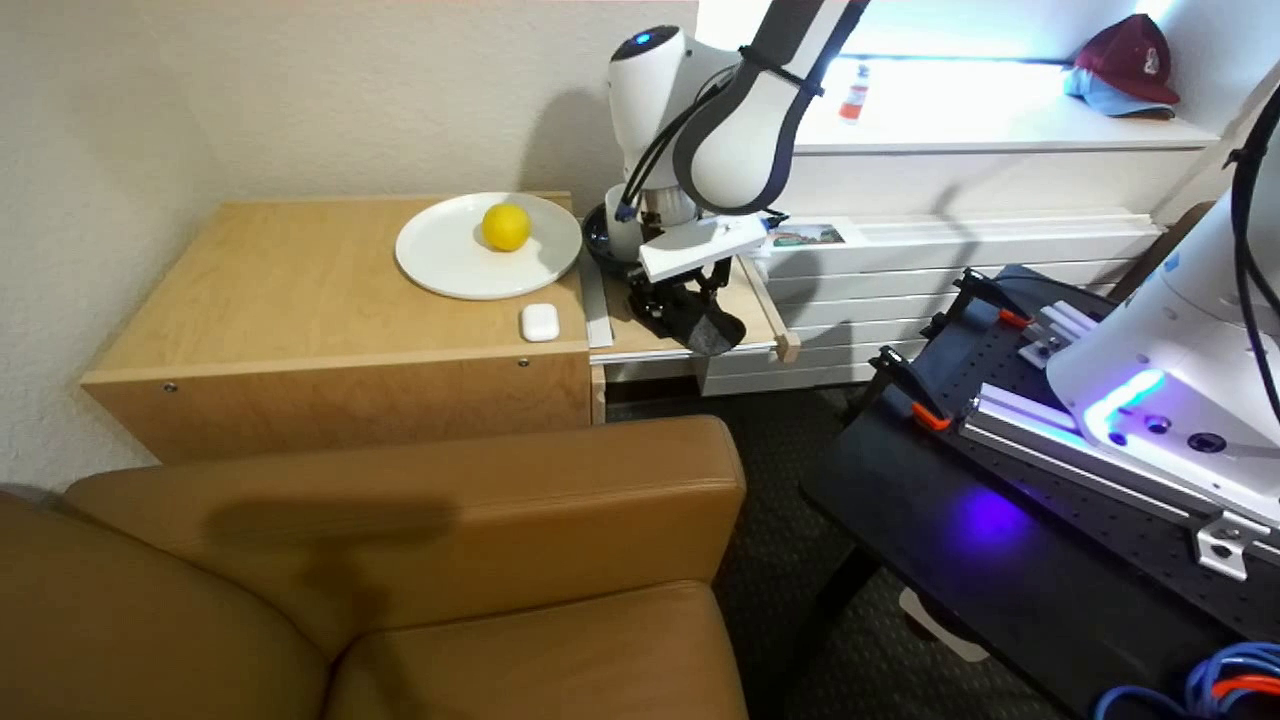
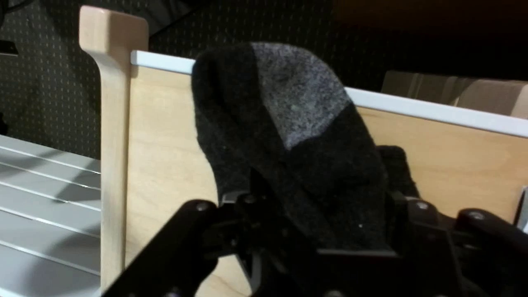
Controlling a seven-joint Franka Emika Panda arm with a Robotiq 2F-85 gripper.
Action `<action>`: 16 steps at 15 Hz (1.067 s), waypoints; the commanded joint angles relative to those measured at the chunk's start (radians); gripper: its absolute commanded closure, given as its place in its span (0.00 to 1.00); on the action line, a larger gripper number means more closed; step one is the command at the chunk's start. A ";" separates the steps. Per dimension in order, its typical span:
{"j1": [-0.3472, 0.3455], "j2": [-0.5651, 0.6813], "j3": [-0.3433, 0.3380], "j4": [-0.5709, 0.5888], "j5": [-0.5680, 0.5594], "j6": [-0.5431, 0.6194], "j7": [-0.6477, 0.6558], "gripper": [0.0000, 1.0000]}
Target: Put the black object on top of the nightstand on the window sill
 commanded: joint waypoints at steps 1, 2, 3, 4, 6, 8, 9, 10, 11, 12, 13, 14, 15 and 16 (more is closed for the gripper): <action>-0.037 0.014 0.031 -0.009 0.071 -0.017 -0.088 0.68; -0.053 0.004 0.048 -0.017 0.096 -0.024 -0.128 0.76; -0.065 -0.013 0.059 -0.027 0.124 -0.036 -0.162 0.82; -0.073 -0.033 0.064 -0.042 0.144 -0.034 -0.192 0.89; -0.089 -0.080 0.074 -0.083 0.176 -0.027 -0.256 1.00; -0.095 -0.166 0.074 -0.161 0.188 -0.029 -0.313 0.96; -0.090 -0.231 0.066 -0.221 0.182 -0.029 -0.328 0.97; -0.086 -0.289 0.059 -0.276 0.170 -0.021 -0.344 0.98; -0.085 -0.335 0.058 -0.318 0.165 -0.027 -0.358 0.97; -0.087 -0.390 0.057 -0.364 0.160 -0.035 -0.370 0.97; -0.090 -0.449 0.056 -0.415 0.156 -0.030 -0.374 0.97; -0.101 -0.507 0.059 -0.463 0.161 -0.026 -0.381 0.97; -0.110 -0.566 0.063 -0.513 0.179 -0.015 -0.363 0.97; -0.128 -0.626 0.065 -0.564 0.200 0.003 -0.358 0.97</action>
